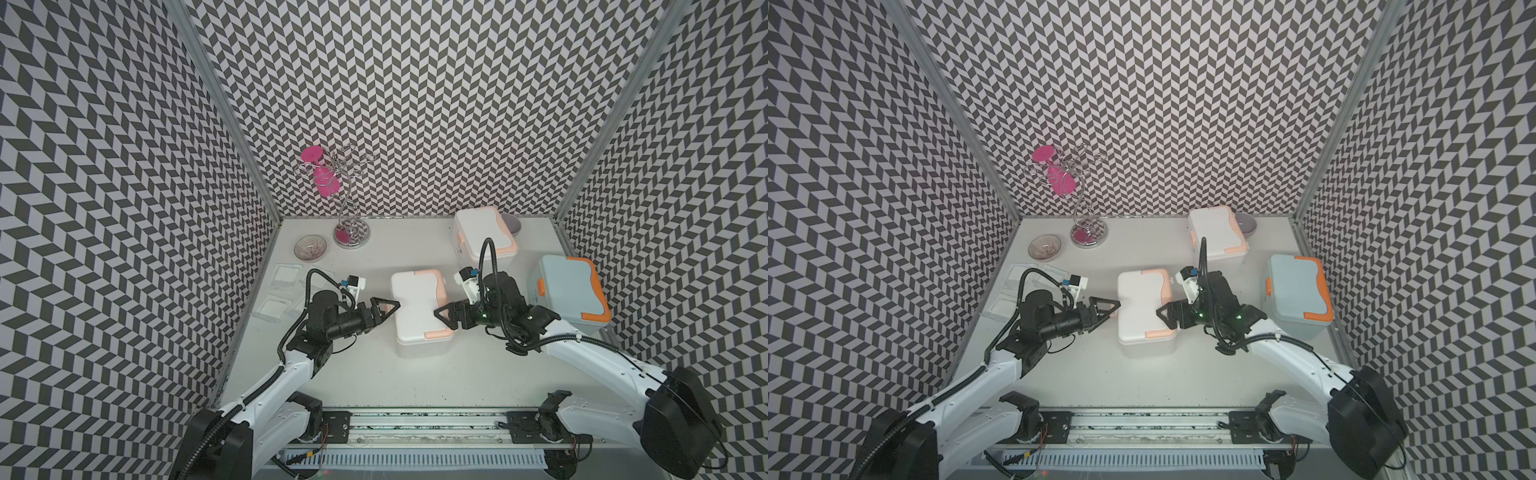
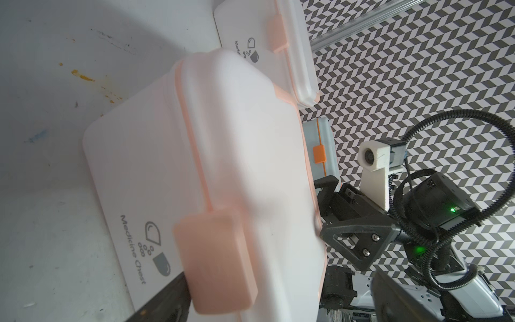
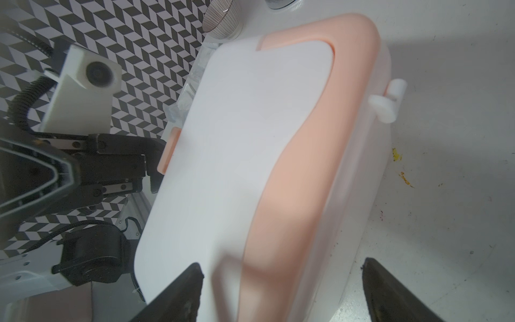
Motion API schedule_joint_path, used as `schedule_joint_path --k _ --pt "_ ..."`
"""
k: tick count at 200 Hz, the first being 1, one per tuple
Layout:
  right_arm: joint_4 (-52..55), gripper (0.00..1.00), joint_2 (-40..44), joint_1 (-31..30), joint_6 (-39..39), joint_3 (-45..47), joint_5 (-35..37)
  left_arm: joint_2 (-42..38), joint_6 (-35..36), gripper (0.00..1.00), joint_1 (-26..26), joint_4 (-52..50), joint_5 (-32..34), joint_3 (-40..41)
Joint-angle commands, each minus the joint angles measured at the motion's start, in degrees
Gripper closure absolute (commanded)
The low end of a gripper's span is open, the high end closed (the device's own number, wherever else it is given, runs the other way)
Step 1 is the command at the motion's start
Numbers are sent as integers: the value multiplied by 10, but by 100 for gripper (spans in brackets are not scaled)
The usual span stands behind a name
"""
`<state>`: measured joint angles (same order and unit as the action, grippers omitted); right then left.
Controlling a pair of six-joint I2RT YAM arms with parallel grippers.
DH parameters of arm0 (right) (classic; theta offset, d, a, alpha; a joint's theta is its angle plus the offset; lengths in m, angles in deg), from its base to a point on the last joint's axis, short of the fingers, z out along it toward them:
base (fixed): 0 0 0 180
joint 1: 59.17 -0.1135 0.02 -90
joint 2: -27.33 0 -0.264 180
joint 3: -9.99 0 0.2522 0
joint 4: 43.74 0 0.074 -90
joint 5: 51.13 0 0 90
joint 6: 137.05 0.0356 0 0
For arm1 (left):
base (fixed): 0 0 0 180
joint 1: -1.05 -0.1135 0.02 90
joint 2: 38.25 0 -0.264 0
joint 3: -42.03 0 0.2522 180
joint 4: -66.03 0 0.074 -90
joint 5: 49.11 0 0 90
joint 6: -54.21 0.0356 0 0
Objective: Open first aid kits and take out gauze
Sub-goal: Fasten the fastener of the first aid kit.
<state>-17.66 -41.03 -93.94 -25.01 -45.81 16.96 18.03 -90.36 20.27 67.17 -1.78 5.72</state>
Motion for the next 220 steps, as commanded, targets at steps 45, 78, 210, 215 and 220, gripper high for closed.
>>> schedule_joint_path --k 45,78,210,215,220 --pt "-14 12 -7 -4 -4 -10 -2 -9 36 0 -16 -43 7 -30" --pt "-14 12 -8 -4 -5 -10 -1 -14 93 11 -17 -141 67 -74" --pt "-22 13 -34 -7 -4 -19 -1 54 177 60 71 -307 244 -200" --pt "-22 13 -34 -7 -4 -19 -1 55 176 60 73 -308 245 -200" --pt "-21 13 -34 -7 -4 -19 -1 56 176 60 76 -306 246 -199"
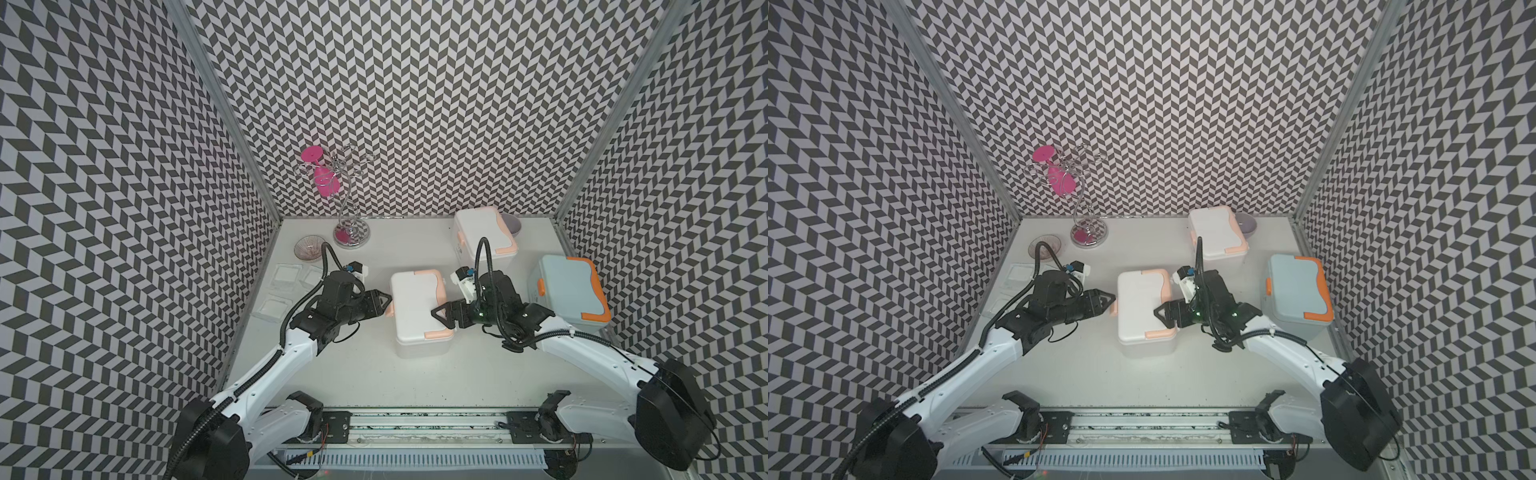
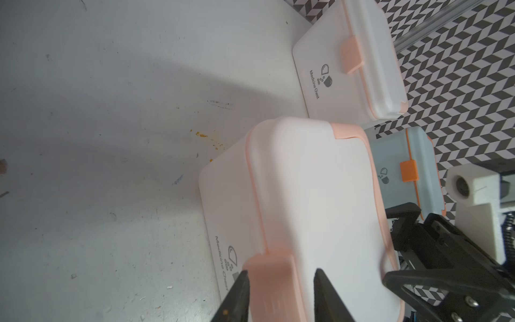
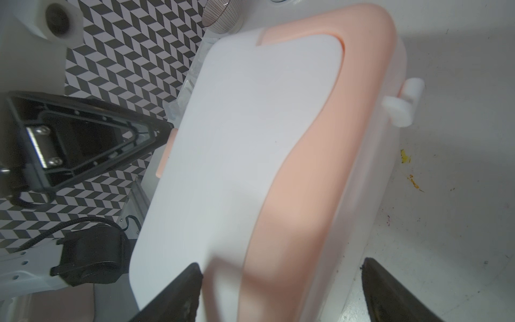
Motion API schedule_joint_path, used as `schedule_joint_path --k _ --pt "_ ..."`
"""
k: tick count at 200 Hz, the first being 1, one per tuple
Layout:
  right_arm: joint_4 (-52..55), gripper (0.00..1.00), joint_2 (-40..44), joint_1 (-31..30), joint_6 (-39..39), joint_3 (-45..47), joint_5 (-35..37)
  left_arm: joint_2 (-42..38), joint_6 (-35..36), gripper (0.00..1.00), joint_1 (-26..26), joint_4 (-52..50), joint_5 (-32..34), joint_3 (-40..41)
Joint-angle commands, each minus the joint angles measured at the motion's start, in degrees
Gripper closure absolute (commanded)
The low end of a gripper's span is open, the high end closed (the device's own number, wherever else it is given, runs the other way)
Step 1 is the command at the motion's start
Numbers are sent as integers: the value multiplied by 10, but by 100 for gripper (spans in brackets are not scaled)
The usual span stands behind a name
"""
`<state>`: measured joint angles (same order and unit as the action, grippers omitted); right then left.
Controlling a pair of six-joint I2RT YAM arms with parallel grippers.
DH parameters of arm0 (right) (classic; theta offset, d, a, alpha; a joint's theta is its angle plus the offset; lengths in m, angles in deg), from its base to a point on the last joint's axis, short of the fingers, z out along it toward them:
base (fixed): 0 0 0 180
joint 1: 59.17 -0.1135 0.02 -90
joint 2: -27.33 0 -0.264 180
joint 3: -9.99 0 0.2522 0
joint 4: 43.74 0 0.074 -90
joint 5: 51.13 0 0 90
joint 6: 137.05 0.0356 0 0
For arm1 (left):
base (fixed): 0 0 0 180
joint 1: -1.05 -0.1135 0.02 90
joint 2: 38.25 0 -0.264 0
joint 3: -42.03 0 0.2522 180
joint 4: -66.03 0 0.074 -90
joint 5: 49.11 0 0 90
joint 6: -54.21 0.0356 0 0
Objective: Open first aid kits and take out gauze
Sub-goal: Fasten the fastener of the first aid kit.
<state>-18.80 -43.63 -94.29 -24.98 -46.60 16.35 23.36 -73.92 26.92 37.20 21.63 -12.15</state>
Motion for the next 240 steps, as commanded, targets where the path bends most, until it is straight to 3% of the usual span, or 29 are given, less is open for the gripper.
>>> schedule_joint_path --k 1,43,64,204,240 --pt "-10 13 -8 -4 -4 -11 5 3 11 60 10 -7 12 -20" --pt "-14 13 -16 -3 -4 -14 3 7 8 62 22 -2 20 -15" --pt "-15 13 -20 -3 -4 -16 2 10 7 69 22 0 23 -14" --pt "-21 13 -33 -4 -3 -16 0 17 11 69 22 1 41 2" --pt "-21 13 -33 -5 -4 -15 1 14 6 64 22 12 21 3"
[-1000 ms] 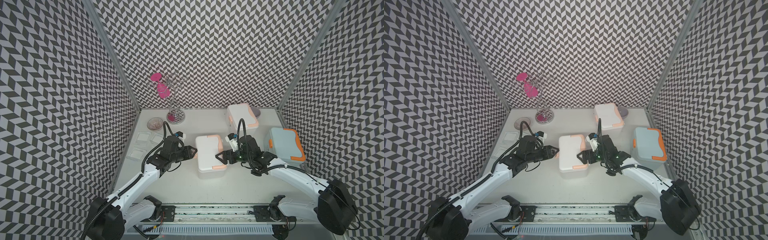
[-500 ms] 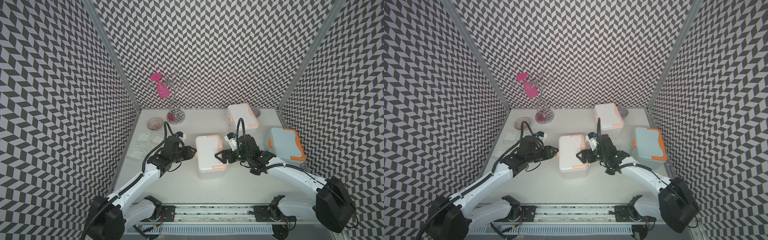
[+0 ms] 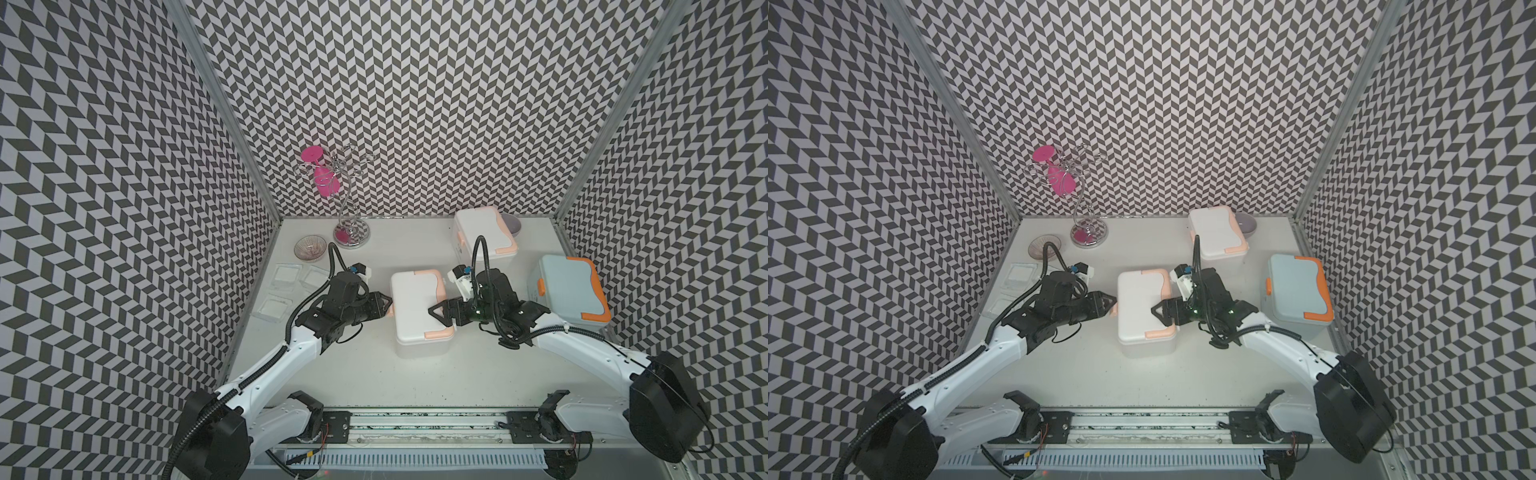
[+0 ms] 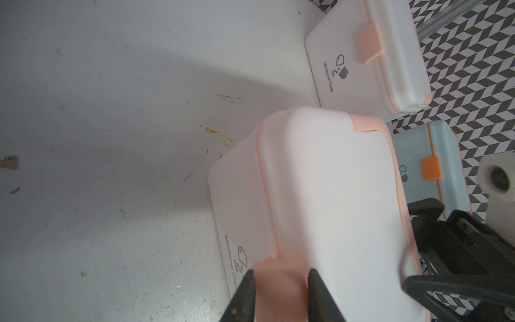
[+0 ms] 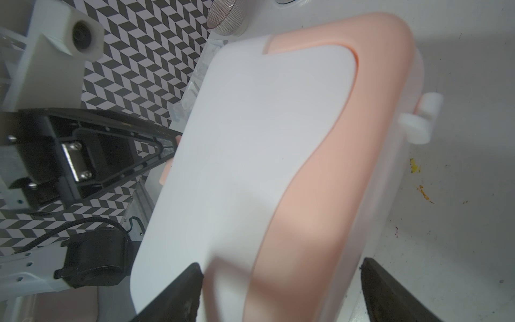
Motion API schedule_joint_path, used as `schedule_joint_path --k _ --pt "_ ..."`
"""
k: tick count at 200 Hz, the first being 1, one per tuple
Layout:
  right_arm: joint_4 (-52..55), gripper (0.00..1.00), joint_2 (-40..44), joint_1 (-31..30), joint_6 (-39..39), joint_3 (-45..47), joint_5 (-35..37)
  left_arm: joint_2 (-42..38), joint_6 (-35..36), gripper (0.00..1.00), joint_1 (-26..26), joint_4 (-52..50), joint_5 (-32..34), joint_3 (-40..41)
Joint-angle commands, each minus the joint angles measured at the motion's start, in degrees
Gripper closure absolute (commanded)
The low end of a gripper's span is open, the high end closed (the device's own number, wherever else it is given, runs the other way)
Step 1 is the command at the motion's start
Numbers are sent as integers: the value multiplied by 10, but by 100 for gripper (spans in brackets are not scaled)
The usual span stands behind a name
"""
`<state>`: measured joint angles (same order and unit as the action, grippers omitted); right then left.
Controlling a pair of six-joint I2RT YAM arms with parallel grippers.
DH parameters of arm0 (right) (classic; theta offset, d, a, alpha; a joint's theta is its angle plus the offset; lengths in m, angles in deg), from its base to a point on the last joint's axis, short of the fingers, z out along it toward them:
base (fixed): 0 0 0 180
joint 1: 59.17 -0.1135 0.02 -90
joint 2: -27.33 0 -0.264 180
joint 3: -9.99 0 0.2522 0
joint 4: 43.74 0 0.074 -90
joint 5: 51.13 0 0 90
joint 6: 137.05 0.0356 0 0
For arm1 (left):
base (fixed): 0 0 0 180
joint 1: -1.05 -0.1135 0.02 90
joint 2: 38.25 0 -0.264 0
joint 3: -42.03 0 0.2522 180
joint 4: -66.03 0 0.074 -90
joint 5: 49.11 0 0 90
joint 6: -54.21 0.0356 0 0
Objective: Open first aid kits and take out gauze
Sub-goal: Fasten the fastener of the first aid kit.
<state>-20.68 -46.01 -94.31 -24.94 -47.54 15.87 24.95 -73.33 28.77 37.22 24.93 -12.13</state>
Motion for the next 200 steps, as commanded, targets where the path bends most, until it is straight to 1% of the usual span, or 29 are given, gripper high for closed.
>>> schedule_joint_path --k 1,67,90,97,110,122,158,165,170,200 --pt "-2 13 -10 -5 -5 -5 6 -2 0 64 3 12 -13 2" --pt "-4 14 -14 -5 -5 -7 3 -38 -8 51 3 5 -29 -14" --pt "-6 14 -16 -5 -4 -8 3 -46 -10 49 4 2 -32 -17" --pt "-6 14 -17 -5 -4 -8 3 -49 -10 51 5 0 -31 -19" --pt "-7 14 -19 -5 -5 -8 3 -51 -9 61 6 -5 -24 -22" --pt "-7 14 -20 -5 -4 -9 3 -50 -6 66 6 -13 -13 -25" --pt "-9 14 -23 -5 -4 -10 2 -41 1 71 7 -24 6 -25" --pt "-9 14 -24 -5 -4 -11 2 -40 1 76 7 -24 7 -25" --pt "-9 14 -25 -5 -4 -11 2 -39 2 77 7 -27 10 -25" --pt "-9 14 -27 -5 -5 -11 3 -36 5 78 7 -35 23 -23"
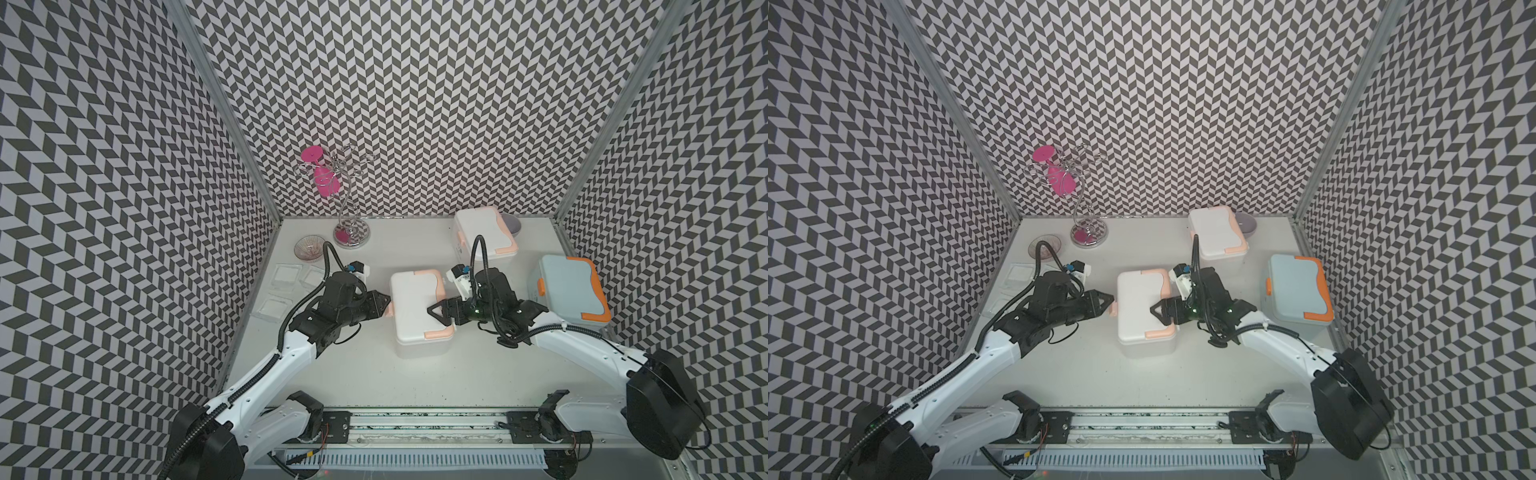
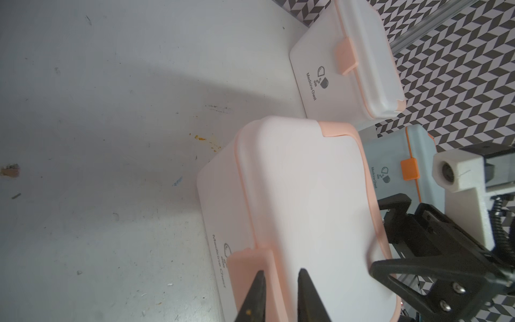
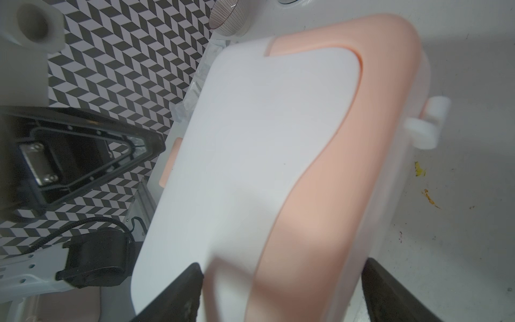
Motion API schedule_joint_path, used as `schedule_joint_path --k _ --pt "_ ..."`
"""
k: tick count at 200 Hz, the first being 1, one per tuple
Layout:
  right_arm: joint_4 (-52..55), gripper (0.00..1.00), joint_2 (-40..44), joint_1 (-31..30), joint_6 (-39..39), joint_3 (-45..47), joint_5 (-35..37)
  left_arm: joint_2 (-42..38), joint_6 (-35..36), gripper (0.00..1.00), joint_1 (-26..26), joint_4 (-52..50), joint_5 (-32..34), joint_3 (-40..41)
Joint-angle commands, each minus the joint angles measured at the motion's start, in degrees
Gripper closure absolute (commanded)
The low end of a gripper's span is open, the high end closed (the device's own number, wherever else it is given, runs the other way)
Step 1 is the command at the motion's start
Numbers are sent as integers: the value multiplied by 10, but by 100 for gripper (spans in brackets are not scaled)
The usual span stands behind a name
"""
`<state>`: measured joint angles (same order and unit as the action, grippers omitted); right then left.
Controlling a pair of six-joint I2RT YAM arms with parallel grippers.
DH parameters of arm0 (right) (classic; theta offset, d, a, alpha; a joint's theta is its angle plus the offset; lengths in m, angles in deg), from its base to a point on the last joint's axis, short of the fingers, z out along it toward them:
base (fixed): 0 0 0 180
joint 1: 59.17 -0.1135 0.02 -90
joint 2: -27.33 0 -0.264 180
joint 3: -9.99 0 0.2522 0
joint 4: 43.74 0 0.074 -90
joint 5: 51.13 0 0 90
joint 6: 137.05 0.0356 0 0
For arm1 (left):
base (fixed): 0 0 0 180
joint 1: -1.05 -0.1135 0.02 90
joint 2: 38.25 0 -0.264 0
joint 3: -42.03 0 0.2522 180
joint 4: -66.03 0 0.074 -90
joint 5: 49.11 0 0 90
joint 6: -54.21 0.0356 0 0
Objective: Open first aid kits and take out gauze
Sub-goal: Fasten the fastener of the first aid kit.
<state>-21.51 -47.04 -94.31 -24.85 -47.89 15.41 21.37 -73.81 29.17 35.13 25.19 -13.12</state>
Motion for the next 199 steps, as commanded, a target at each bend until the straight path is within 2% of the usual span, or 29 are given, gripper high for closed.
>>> schedule_joint_path --k 1,30,45,66,199 --pt "0 14 -17 -5 -6 -7 7 0 10 78 3 -13 20 -13" --pt "-2 14 -21 -5 -6 -8 5 4 5 79 3 -1 4 -6" --pt "-3 14 -23 -5 -5 -9 5 9 5 89 3 5 -1 -3" --pt "-4 14 -25 -5 -5 -9 4 16 4 97 3 11 -4 2" --pt "-8 14 -43 -5 -9 -12 2 41 -6 100 4 48 -20 29"
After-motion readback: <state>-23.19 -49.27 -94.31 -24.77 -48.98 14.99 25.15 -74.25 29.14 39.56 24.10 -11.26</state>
